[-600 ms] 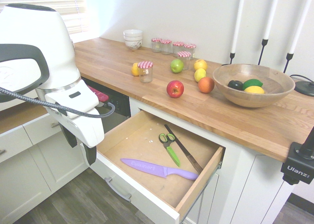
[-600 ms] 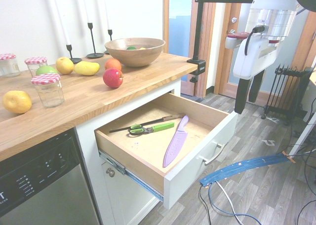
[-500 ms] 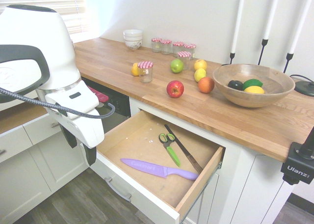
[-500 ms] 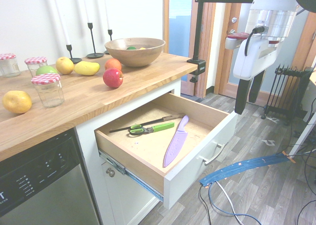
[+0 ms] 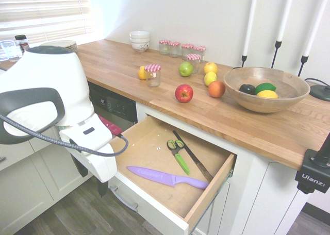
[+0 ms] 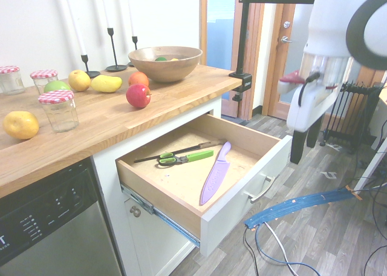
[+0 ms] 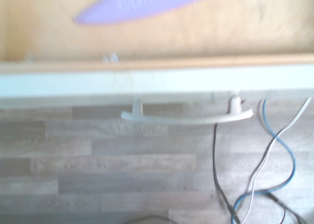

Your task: Close the drawer

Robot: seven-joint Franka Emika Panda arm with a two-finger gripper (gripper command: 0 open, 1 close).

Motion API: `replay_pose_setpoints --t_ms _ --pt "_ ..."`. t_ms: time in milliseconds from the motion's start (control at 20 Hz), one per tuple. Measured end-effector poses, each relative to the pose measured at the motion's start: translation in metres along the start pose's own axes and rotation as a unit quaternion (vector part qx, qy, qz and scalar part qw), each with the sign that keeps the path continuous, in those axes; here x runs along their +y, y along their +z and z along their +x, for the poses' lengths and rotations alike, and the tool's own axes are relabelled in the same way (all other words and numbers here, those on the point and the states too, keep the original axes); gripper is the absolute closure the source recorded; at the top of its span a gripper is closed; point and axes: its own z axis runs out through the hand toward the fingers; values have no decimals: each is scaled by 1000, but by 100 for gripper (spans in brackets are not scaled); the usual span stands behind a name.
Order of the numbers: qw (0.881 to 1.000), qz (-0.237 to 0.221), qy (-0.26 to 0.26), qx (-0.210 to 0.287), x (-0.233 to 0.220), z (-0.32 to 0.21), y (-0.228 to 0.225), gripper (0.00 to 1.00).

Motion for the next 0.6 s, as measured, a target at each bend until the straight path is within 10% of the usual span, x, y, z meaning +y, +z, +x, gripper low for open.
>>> replay_pose_setpoints --t_ms 600 --pt "999 -30 -16 -25 6 15 135 0"
